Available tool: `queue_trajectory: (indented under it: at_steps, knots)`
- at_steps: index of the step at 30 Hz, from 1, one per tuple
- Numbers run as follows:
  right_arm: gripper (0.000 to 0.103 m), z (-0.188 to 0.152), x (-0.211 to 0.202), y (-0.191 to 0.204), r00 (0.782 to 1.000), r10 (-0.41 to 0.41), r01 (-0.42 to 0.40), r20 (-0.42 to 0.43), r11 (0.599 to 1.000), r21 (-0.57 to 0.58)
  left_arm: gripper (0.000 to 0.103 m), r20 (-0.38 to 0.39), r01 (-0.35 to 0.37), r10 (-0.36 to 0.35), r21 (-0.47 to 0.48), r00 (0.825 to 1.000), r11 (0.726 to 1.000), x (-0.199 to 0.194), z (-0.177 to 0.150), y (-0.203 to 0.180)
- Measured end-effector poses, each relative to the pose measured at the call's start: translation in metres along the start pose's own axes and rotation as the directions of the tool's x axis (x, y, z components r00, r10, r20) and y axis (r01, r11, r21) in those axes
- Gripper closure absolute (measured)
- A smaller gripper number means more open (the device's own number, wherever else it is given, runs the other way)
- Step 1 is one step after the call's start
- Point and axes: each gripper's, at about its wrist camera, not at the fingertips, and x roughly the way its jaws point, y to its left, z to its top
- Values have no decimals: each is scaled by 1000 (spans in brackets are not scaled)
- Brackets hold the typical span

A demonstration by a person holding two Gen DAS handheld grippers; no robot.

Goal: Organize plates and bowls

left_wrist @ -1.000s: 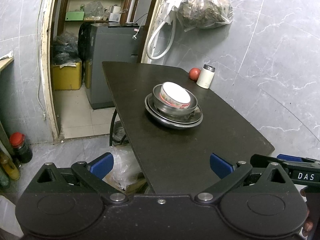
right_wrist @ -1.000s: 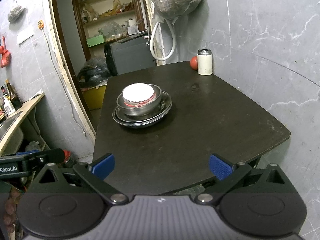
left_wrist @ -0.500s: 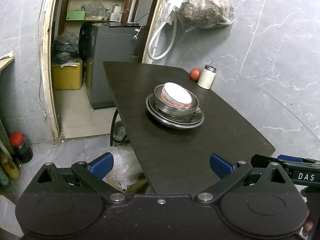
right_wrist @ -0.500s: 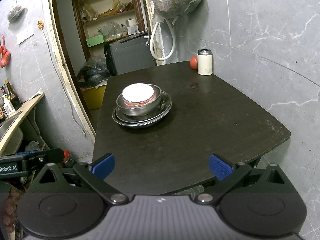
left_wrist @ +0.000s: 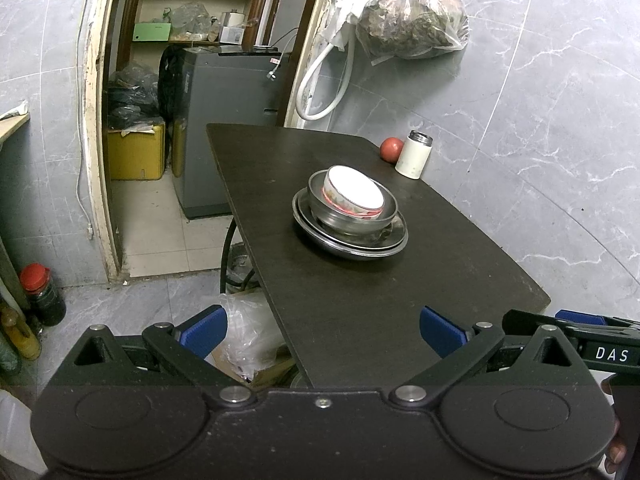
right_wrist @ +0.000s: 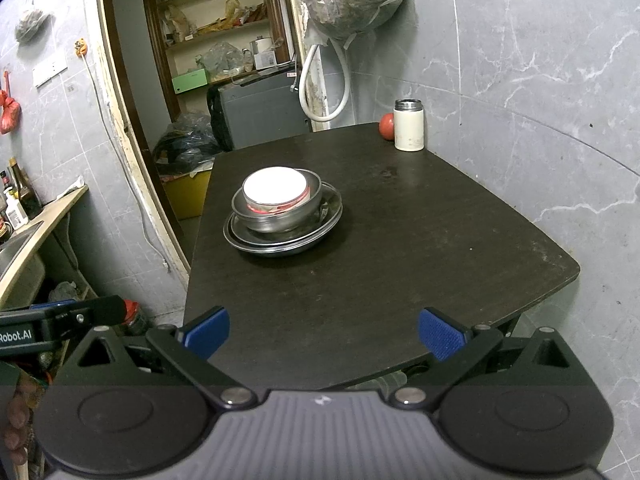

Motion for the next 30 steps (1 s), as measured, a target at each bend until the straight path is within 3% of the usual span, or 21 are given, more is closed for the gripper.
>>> queue_trajectory:
  at_steps: [30]
  knots:
    - [0, 1, 5, 0, 1000, -3, 3, -6, 1000, -9, 1, -10, 32, -32, -5, 999, 999, 2, 0, 1]
